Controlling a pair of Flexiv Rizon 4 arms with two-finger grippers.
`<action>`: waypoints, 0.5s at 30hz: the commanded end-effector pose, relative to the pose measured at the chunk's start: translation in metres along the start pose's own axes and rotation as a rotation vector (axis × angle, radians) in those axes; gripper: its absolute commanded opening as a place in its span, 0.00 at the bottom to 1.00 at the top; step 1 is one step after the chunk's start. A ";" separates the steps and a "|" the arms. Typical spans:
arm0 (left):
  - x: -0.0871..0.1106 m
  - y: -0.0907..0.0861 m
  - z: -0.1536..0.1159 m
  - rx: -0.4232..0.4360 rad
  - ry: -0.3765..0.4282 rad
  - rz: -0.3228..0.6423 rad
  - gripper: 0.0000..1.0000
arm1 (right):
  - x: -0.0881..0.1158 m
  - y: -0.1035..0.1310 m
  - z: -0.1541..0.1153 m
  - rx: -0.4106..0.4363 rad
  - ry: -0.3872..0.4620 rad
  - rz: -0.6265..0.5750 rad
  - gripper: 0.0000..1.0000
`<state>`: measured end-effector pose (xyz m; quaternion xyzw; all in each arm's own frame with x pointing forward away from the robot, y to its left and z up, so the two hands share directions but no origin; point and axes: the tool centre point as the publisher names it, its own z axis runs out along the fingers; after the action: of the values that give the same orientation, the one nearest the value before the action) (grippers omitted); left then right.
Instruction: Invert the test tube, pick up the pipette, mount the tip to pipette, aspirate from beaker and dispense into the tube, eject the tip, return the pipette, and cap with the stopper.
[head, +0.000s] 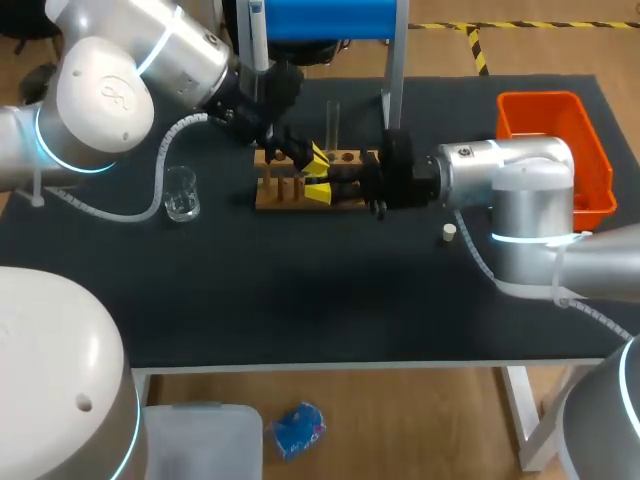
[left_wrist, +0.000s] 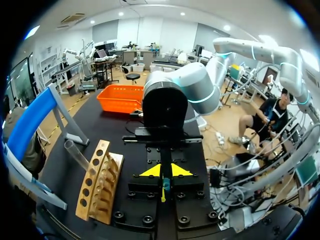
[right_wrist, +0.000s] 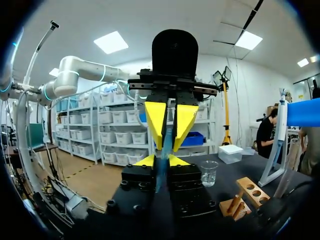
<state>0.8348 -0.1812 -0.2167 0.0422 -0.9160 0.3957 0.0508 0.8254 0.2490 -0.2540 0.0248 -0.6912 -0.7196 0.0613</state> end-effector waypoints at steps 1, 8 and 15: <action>-0.001 -0.001 -0.002 -0.004 -0.002 -0.001 0.00 | 0.002 0.001 0.000 0.000 0.000 -0.003 0.00; -0.001 -0.001 -0.002 -0.004 -0.002 -0.001 0.00 | 0.002 0.001 0.000 0.004 -0.002 -0.008 0.00; -0.001 -0.001 -0.002 -0.004 -0.002 -0.001 1.00 | 0.001 0.005 -0.008 0.014 -0.013 -0.026 0.00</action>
<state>0.8353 -0.1800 -0.2160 0.0433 -0.9163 0.3952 0.0485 0.8283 0.2472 -0.2526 0.0312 -0.6941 -0.7174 0.0511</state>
